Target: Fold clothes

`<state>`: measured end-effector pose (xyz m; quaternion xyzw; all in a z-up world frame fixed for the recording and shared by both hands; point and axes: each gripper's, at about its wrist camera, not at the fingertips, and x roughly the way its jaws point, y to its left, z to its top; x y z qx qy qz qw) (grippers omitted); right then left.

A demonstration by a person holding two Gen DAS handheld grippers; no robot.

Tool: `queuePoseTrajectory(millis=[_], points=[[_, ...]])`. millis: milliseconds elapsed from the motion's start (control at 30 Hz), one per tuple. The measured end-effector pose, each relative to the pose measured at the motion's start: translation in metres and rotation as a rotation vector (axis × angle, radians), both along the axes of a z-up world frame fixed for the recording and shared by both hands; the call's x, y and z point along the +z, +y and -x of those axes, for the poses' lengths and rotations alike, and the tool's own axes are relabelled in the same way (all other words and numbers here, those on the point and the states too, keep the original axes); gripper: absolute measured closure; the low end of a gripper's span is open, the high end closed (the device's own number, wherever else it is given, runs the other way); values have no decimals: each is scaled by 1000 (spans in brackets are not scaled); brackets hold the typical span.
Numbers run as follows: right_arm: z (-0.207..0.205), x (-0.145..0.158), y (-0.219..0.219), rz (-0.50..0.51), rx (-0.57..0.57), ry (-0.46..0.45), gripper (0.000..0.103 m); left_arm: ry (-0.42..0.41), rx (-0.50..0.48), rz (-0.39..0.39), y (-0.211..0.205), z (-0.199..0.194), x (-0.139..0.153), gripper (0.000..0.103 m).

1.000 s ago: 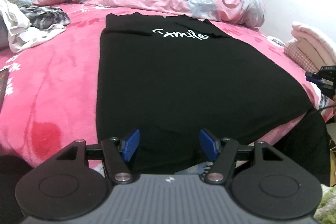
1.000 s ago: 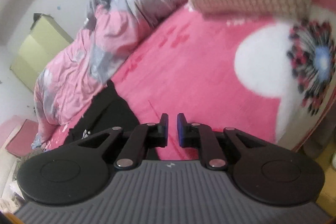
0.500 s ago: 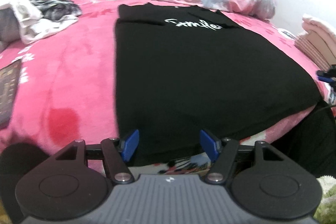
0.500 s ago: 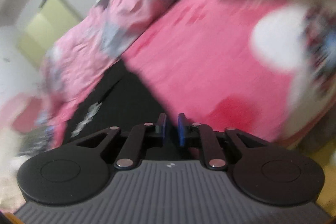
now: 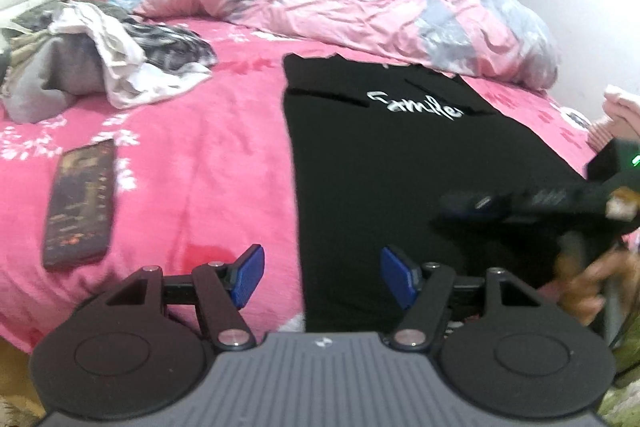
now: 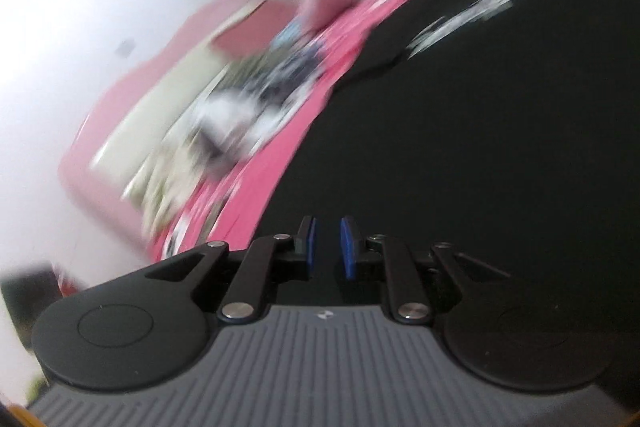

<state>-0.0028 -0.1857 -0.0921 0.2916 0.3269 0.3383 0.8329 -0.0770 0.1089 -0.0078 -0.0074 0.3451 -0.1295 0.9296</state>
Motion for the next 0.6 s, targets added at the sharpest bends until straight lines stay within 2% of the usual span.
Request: queuePoseTrajectory(millis=[100,200,267,400,500,600], points=[[-1,-5,50,76,115,-94,90,-20,36,-3,11,2,8,37],[11,-2,76,143,197,-195,90,-37,57,5,18,1,14,37],[25,0,83,124,293,-207,89,-40,56,19,17,-4,14,37],[61,-4,101,252,473,-233,89,-39,33,46,8,-18,10,37],[77,4,88,271,459,-239,89,-42,-23,59,-11,-30,6,37],[79,20,55,296,321,-265,89,-36,-91,71,-36,-41,-2,37]])
